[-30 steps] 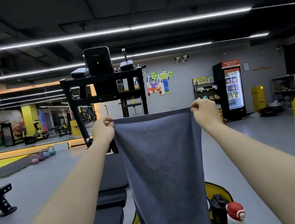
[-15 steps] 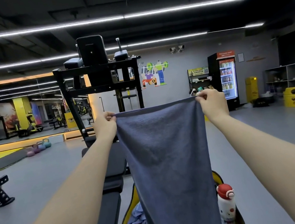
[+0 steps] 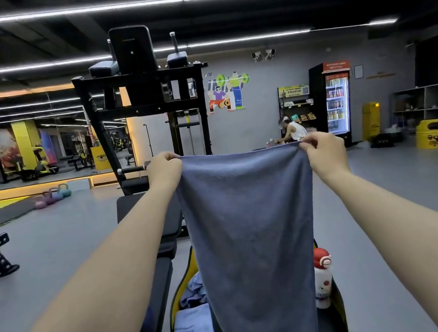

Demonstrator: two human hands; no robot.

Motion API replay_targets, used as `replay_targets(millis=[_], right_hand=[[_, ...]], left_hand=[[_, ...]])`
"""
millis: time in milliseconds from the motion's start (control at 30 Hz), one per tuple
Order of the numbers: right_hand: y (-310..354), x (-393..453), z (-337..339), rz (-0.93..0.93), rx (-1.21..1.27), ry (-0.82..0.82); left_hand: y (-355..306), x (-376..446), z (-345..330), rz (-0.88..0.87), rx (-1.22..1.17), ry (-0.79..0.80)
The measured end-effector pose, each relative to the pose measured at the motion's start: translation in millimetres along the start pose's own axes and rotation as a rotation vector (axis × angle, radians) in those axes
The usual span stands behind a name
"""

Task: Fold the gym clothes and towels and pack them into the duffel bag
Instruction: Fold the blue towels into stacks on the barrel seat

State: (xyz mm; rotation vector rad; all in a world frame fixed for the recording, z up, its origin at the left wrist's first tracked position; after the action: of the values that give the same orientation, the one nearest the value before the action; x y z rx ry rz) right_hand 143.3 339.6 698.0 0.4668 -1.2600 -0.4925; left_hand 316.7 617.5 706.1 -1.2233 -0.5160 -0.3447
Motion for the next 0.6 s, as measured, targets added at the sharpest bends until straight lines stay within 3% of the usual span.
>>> replay_targets(millis=[600], right_hand=[[-86.2, -42.8, -129.4, -0.179, -0.122, 0.296]], left_hand=[[124.3, 12.9, -87.2, 0.181, 0.116, 0.115]])
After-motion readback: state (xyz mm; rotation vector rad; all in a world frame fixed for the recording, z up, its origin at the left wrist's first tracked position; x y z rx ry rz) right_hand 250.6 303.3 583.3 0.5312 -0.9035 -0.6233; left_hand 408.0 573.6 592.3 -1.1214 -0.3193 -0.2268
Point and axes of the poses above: each hand's wrist, its own x-axis towards the middle knuckle, its own z-axis out of the back of the hand, y = z × x, the point moved 5 cm from there along x, towards the middle knuckle, and after that the axes turned 9 degrees about -y, right-handed, at the moved point
